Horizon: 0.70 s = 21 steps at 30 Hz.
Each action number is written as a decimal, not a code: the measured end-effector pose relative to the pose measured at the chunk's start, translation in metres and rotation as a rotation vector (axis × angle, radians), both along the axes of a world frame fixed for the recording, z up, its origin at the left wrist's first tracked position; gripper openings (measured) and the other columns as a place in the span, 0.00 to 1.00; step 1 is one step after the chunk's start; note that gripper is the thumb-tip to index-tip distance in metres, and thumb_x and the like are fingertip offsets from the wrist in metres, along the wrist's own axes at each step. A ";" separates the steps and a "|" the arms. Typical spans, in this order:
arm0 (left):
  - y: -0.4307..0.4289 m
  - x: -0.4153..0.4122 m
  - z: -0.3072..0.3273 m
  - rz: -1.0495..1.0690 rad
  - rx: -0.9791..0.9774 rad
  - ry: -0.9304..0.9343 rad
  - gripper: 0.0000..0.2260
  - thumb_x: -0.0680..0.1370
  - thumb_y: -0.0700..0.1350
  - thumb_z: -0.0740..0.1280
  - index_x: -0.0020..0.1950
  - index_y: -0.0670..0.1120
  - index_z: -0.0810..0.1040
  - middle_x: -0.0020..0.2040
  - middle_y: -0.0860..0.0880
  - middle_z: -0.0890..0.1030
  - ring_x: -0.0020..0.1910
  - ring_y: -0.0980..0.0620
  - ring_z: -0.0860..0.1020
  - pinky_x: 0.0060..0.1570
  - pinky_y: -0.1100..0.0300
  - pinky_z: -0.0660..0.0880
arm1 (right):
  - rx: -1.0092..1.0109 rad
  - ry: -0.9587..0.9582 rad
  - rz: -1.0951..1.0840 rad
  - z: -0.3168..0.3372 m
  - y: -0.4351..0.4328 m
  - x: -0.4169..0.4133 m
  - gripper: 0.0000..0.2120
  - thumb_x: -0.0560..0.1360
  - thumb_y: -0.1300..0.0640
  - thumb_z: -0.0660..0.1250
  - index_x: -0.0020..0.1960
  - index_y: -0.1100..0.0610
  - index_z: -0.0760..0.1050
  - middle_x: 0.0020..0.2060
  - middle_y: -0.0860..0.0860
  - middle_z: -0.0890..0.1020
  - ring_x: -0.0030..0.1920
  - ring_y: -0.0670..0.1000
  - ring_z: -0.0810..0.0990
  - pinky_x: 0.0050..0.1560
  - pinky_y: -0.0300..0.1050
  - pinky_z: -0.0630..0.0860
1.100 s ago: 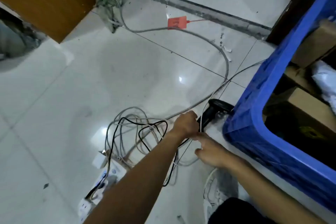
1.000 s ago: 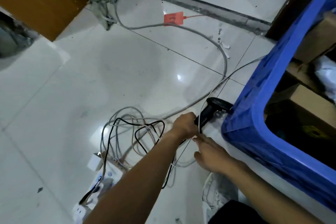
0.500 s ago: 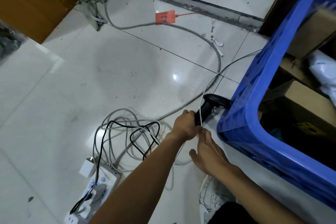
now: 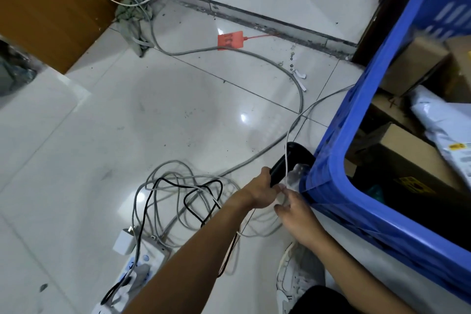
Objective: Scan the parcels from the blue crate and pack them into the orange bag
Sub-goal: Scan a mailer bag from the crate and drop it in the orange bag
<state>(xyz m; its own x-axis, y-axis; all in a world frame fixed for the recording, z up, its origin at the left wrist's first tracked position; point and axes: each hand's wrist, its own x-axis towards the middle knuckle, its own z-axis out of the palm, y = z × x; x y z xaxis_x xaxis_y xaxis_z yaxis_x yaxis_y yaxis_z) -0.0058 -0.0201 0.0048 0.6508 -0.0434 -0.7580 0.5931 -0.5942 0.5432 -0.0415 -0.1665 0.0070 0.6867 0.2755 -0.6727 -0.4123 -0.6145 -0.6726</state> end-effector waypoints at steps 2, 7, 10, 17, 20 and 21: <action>0.000 -0.003 0.011 -0.013 0.002 -0.001 0.17 0.85 0.51 0.61 0.69 0.42 0.64 0.61 0.37 0.79 0.59 0.39 0.78 0.51 0.50 0.72 | -0.013 -0.007 0.011 0.006 0.007 -0.002 0.31 0.82 0.56 0.64 0.82 0.54 0.57 0.79 0.51 0.62 0.75 0.53 0.68 0.74 0.49 0.67; 0.018 -0.019 0.039 0.172 -0.031 0.002 0.13 0.85 0.47 0.60 0.66 0.42 0.66 0.49 0.43 0.77 0.39 0.50 0.75 0.35 0.57 0.71 | -0.024 -0.001 -0.012 0.034 0.012 -0.002 0.33 0.84 0.52 0.61 0.84 0.54 0.49 0.83 0.51 0.51 0.80 0.55 0.59 0.76 0.48 0.59; 0.041 -0.032 0.059 0.371 -0.143 0.030 0.12 0.83 0.41 0.62 0.66 0.41 0.68 0.45 0.43 0.76 0.33 0.49 0.80 0.38 0.54 0.78 | -0.052 0.009 0.076 0.050 0.005 0.000 0.31 0.85 0.51 0.60 0.83 0.55 0.52 0.83 0.50 0.52 0.81 0.54 0.58 0.76 0.47 0.58; 0.066 -0.042 0.121 0.624 -0.371 -0.056 0.16 0.74 0.36 0.66 0.61 0.37 0.71 0.48 0.38 0.83 0.53 0.39 0.86 0.63 0.43 0.79 | -0.007 0.146 0.207 0.093 -0.006 -0.005 0.31 0.80 0.43 0.64 0.80 0.51 0.62 0.74 0.50 0.70 0.66 0.50 0.78 0.69 0.48 0.73; 0.059 -0.036 0.156 0.572 -0.406 -0.145 0.30 0.62 0.39 0.67 0.65 0.35 0.73 0.43 0.41 0.85 0.56 0.40 0.85 0.62 0.46 0.77 | -0.003 0.180 0.314 0.129 -0.006 -0.004 0.18 0.82 0.49 0.63 0.68 0.55 0.77 0.61 0.50 0.83 0.54 0.51 0.85 0.52 0.39 0.76; 0.055 -0.036 0.170 0.546 -0.428 -0.175 0.32 0.61 0.39 0.68 0.65 0.35 0.74 0.42 0.41 0.84 0.55 0.40 0.84 0.60 0.47 0.76 | 0.014 0.178 0.334 0.144 -0.008 -0.004 0.16 0.82 0.49 0.63 0.65 0.55 0.79 0.58 0.49 0.85 0.54 0.51 0.85 0.50 0.39 0.76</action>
